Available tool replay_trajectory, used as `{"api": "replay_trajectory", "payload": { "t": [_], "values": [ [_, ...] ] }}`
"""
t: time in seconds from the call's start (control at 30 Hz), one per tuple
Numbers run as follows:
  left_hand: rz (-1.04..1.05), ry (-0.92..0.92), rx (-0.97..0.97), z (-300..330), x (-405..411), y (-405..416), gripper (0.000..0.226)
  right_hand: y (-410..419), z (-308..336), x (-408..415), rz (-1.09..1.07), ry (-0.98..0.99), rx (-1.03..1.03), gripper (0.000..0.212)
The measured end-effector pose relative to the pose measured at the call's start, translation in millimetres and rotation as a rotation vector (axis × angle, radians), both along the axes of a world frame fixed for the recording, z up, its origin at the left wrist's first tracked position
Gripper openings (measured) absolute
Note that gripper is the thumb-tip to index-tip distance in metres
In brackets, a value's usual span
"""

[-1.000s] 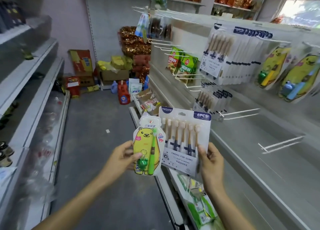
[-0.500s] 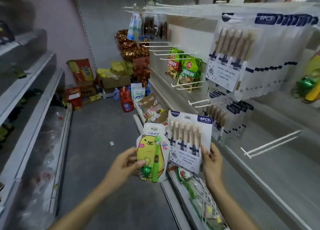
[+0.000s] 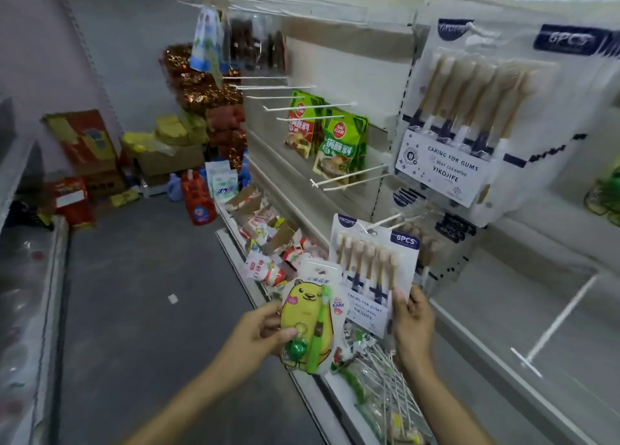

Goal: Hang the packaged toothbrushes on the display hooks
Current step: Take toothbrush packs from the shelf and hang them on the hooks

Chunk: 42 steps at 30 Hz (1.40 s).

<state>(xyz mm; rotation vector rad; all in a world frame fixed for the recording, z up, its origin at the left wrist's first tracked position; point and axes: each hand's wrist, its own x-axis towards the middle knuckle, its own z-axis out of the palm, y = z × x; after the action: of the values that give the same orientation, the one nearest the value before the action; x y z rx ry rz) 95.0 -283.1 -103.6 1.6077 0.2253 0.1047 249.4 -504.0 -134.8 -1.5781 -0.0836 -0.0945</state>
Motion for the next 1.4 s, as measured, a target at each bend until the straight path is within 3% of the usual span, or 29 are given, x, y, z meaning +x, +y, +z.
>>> {"api": "replay_trajectory", "payload": {
  "t": [0.17,0.43,0.67,0.77,0.93,1.23,1.4],
  "values": [
    [-0.146,0.016,-0.013,-1.1,29.9,25.6,0.036,12.9,-8.9,4.6,-0.114,0.058,0.067,0.054],
    [-0.289,0.021,0.025,-3.1,63.6,51.8,0.045,18.8,-6.4,47.0,-0.334,0.024,0.101,0.017],
    [-0.325,0.038,0.007,-8.6,81.1,64.4,0.045,13.8,-9.9,70.2,-0.401,-0.021,0.017,0.020],
    [-0.331,0.058,0.020,-10.9,87.5,66.8,0.042,15.1,-8.5,78.3,-0.420,-0.013,0.004,0.011],
    [-0.356,0.053,0.064,-11.8,97.6,65.3,0.029,16.8,-18.8,85.0,-0.431,0.022,0.005,0.029],
    [-0.429,0.025,0.083,-3.0,107.2,60.0,0.025,5.2,-5.1,74.1,-0.487,0.117,-0.278,0.018],
    [-0.483,-0.008,0.070,7.9,111.6,46.5,0.029,-1.9,18.8,39.2,-0.484,0.125,-0.504,0.042]
  ]
}}
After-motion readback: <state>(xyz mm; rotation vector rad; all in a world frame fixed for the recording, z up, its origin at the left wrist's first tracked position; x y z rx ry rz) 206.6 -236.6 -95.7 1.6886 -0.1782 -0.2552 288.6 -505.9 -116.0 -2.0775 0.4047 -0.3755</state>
